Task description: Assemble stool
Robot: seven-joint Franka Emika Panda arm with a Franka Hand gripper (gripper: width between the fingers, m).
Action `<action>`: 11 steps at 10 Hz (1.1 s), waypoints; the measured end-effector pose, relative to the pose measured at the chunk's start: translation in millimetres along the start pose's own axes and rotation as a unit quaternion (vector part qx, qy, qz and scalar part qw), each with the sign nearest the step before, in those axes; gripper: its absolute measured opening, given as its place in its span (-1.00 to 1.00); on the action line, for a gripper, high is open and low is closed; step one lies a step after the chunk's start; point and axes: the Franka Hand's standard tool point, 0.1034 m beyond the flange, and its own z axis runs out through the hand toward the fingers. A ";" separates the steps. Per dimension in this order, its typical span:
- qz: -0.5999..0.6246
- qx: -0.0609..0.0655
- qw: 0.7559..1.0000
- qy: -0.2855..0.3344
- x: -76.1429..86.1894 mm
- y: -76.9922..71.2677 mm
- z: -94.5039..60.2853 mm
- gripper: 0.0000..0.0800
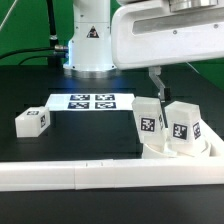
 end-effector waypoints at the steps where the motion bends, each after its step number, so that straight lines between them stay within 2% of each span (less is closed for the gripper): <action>1: -0.056 -0.007 0.998 -0.002 0.7 2.8 0.2 0.62; 2: -0.175 -0.021 0.984 -0.020 3.2 7.4 1.4 0.62; 3: -0.232 -0.016 0.972 -0.030 6.2 6.9 4.0 0.62; 5: -0.310 -0.025 0.949 -0.045 2.2 -2.0 7.8 0.62; 8: -0.384 -0.036 0.921 -0.048 5.7 7.2 7.4 0.62; 9: -0.373 -0.037 0.926 -0.049 4.8 7.6 8.9 0.62; 10: -0.362 -0.030 0.926 -0.101 -12.1 10.2 18.1 0.62; 11: -0.365 -0.029 0.923 -0.117 -15.0 9.2 26.5 0.62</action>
Offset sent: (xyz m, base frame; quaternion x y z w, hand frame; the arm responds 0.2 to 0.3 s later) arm 0.0107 0.0369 -0.0158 0.0687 -0.1108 -0.2995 0.9452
